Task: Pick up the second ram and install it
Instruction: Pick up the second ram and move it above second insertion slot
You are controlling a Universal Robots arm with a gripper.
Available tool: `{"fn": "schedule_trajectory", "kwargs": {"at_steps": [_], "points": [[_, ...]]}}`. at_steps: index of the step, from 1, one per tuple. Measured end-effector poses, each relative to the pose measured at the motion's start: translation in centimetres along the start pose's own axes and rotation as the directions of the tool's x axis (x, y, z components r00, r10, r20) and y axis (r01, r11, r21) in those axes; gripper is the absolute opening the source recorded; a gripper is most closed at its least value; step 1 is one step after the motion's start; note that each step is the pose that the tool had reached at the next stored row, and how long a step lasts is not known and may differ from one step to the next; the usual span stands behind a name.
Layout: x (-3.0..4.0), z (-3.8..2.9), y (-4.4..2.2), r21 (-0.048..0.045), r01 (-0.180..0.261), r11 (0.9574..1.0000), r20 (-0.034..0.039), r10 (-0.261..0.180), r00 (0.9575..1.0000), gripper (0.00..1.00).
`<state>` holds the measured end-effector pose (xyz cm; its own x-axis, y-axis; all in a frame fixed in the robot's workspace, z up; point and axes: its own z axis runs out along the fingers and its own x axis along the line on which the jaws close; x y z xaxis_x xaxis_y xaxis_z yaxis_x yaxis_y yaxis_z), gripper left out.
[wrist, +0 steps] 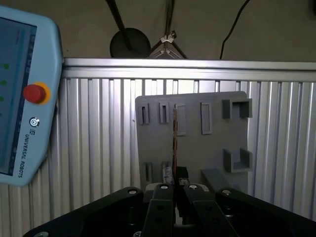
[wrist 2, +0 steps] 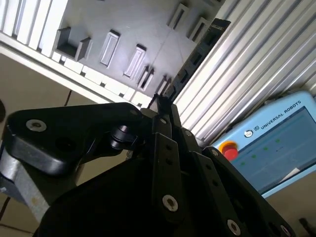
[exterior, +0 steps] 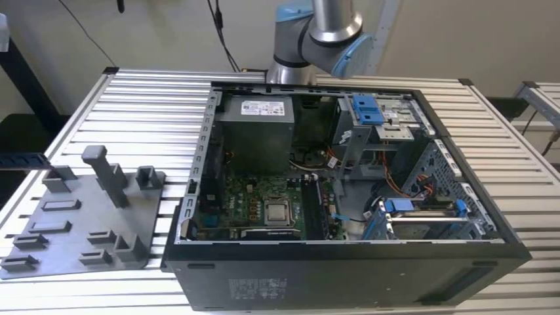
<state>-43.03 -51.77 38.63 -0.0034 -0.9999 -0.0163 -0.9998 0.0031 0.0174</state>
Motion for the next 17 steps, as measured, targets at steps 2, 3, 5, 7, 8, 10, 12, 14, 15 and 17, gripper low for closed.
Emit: {"fn": "schedule_trajectory", "kwargs": {"at_steps": [2,3,5,7,8,10,12,14,15,17], "points": [[-0.01,-0.22,0.01,0.0,-0.001,1.0,0.0,0.001,1.0,0.14],[-0.01,-0.35,0.0,0.0,-0.002,1.0,0.0,0.002,1.0,0.14],[-0.01,-0.61,0.01,0.0001,-0.003,1.0,0.0001,0.003,1.0,0.14],[-0.02,-0.89,0.02,0.0,-0.004,1.0,0.0001,0.004,1.0,0.14],[-0.02,-1.01,0.02,0.0001,-0.005,1.0,0.0001,0.005,1.0,0.14],[-0.02,-1.24,0.03,0.0001,-0.006,1.0,0.0002,0.006,1.0,0.14],[-0.03,-1.44,0.03,0.0001,-0.007,1.0,0.0001,0.007,1.0,0.14],[-0.03,-1.66,0.03,0.0002,-0.008,1.0,0.0002,0.008,1.0,0.14],[-0.03,-1.78,0.03,0.0002,-0.009,1.0,0.0002,0.009,1.0,0.14],[-0.04,-2.1,0.04,0.0001,-0.01,1.0,0.0001,0.01,1.0,0.14]]}}
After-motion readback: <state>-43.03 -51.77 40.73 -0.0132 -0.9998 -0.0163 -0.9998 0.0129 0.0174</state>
